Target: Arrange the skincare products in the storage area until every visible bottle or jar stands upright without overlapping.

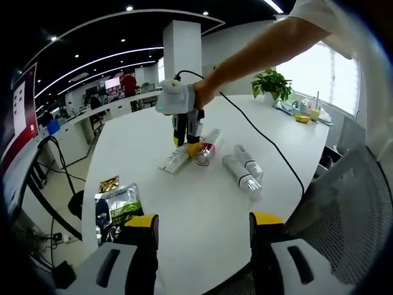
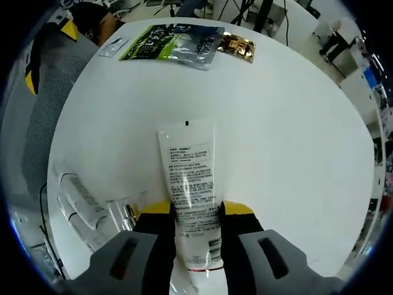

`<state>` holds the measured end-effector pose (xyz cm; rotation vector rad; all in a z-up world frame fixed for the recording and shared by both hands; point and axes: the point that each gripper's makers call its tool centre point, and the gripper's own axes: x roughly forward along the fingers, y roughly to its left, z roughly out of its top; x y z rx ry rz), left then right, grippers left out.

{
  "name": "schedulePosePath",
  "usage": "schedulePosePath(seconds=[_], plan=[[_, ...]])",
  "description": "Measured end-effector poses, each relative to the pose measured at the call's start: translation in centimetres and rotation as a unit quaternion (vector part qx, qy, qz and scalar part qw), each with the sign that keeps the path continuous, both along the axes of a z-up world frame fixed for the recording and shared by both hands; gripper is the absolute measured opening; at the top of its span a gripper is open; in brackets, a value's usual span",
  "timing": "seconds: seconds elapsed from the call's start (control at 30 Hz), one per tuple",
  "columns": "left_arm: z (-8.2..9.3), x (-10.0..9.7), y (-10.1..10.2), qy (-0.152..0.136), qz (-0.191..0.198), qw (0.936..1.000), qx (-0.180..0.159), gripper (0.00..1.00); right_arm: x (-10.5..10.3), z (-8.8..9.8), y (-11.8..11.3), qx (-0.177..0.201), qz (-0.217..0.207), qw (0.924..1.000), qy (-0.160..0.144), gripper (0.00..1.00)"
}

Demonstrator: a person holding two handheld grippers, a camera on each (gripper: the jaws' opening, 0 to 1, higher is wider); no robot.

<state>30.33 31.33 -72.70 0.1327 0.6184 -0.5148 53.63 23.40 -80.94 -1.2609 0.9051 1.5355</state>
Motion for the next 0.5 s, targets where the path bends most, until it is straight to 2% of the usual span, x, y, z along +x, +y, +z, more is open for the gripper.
schedulePosePath(seconds=[0.2,0.37,0.5], plan=[[0.0,0.0,0.1,0.000,-0.001,1.0000,0.002,0.60,0.8,1.3,0.1,0.013,-0.005,0.9996,-0.025,0.24],[0.5,0.2,0.3,-0.008,0.008,0.9999,-0.007,0.60,1.1,3.9,1.0,0.070,-0.035,0.9960,-0.043,0.24],[0.5,0.2,0.2,-0.008,0.005,0.9999,-0.006,0.60,1.0,6.5,1.5,0.122,-0.060,0.9891,-0.057,0.24]])
